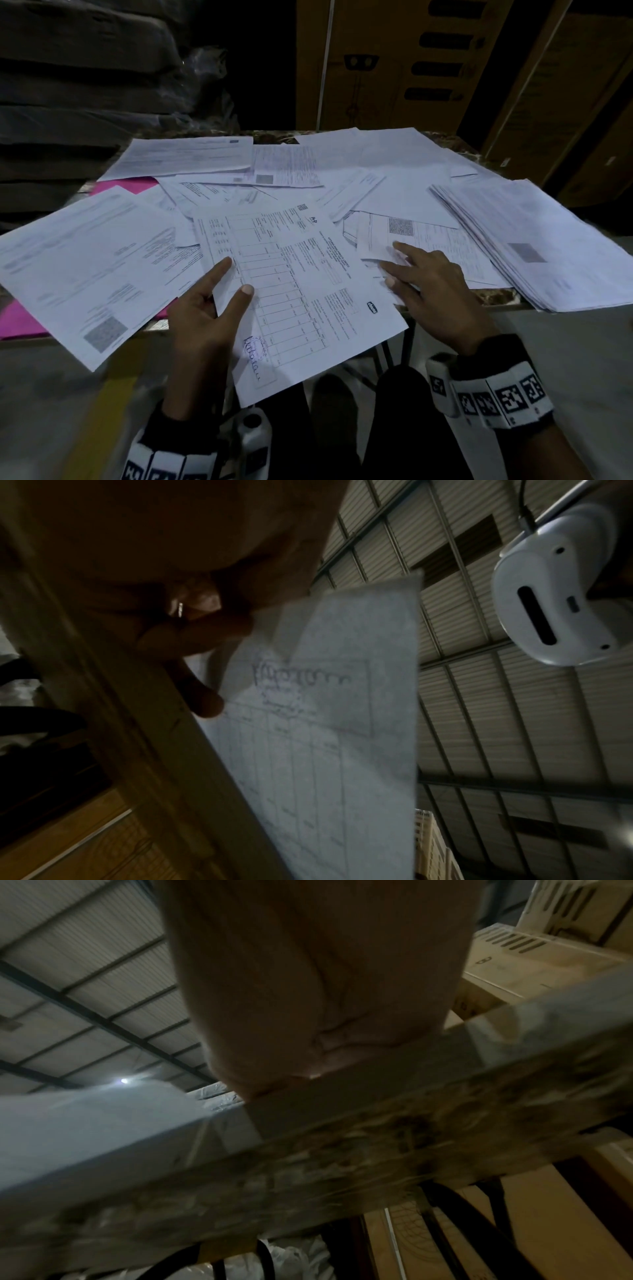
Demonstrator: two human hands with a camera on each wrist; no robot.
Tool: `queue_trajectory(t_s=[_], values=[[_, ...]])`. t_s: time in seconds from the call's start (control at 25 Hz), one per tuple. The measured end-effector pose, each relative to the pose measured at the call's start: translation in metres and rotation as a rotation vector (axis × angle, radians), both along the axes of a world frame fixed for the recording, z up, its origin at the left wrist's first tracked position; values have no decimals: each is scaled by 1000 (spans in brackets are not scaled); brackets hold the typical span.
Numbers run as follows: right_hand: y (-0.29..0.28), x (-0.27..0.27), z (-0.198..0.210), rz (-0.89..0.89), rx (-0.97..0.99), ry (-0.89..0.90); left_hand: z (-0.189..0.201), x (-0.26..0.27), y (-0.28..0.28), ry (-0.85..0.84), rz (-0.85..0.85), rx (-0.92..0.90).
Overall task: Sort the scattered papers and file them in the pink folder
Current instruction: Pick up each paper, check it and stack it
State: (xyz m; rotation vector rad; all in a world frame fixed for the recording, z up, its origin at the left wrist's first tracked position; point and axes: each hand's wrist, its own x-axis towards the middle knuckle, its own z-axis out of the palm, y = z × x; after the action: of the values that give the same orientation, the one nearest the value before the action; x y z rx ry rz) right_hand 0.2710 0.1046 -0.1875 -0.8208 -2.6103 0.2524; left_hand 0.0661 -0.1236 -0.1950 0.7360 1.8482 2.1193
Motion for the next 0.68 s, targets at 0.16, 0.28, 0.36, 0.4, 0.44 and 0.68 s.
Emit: queue_trajectory(t_s=[0.16,0.28,0.36,0.4,0.44,0.68], values=[[5,0,-4,59,93,125,-3,-1,2,3,5,-20],[4,-2,1,117,72,353,-5,-4,2,5,25,-41],[-2,-2,8,138,30,482,-5,-4,2,-12,26,-47],[-7,-2,12,138,8,536,-4,-4,3,-21,23,-44],[-12,-2,15,139,-4,587,-3,-3,2,-22,19,-43],[-39,8,22,119,175,753,1,4,-8,-34,-29,-25]])
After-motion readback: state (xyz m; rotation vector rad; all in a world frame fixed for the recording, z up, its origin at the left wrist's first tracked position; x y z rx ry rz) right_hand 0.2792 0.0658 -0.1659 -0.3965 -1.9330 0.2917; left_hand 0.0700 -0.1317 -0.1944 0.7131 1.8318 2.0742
